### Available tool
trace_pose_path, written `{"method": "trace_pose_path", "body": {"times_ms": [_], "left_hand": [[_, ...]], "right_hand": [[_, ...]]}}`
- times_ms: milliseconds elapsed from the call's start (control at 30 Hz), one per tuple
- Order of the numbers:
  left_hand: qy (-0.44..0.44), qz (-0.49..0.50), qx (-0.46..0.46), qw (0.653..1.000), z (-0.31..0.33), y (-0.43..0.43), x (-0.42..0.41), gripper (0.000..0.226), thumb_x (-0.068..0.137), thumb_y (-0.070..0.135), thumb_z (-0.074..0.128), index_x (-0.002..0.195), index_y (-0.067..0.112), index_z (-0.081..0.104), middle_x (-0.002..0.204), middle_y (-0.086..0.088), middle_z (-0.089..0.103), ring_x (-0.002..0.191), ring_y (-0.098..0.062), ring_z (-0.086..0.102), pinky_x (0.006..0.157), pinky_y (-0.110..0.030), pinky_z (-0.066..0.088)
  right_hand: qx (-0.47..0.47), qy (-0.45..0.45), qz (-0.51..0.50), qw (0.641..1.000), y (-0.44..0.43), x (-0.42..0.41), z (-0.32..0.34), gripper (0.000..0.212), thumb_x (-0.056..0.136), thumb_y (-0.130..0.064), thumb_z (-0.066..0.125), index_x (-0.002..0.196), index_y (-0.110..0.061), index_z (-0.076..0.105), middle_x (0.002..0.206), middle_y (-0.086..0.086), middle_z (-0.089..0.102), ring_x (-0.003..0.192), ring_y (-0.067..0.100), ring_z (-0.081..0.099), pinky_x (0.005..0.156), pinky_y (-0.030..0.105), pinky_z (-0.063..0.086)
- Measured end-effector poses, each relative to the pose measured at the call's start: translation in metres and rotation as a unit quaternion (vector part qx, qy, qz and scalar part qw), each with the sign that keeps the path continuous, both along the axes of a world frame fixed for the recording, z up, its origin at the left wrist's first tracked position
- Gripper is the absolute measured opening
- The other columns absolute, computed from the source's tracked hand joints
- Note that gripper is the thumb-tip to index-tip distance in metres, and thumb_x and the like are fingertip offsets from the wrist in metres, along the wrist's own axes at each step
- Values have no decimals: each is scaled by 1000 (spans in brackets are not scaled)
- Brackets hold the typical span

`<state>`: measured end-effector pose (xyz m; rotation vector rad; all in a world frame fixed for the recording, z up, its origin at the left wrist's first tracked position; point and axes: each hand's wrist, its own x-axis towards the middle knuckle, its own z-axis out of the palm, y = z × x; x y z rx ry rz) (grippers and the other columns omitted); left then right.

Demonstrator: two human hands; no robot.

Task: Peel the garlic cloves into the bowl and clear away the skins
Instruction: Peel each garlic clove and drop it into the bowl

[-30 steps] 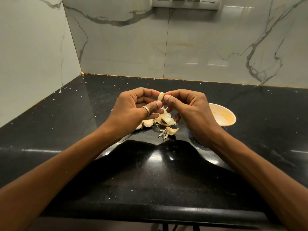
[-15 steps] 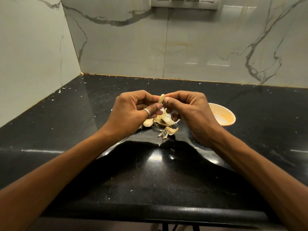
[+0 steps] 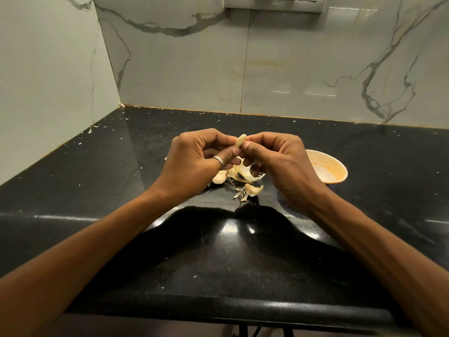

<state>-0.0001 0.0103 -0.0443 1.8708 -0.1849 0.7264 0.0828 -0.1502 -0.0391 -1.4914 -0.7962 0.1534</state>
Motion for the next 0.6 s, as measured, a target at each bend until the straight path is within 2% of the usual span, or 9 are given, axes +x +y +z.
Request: {"method": "trace_pose_path", "body": {"times_ms": [267,600], "left_hand": [[-18,0,30,999,0,1,-1,34,89,3,71,120,17,67,97,-2,76,83,-12,76,73,-24,61],[-24,13,46,999,-5,2,1,34,87,5,74,118,16,67,98,4,74,83,-8,76,71,-24,61]], "right_hand": [[-12,-15,-3,1000,-1,1,0,15,98,-7,63,99,3,74,84,17,73,66,10,62,56,23,49],[-28,-25,-1,999,-2,0,-1,13,98,-4,63,99,-1,75,76,10,70,63,11,60,55,23,50]]}}
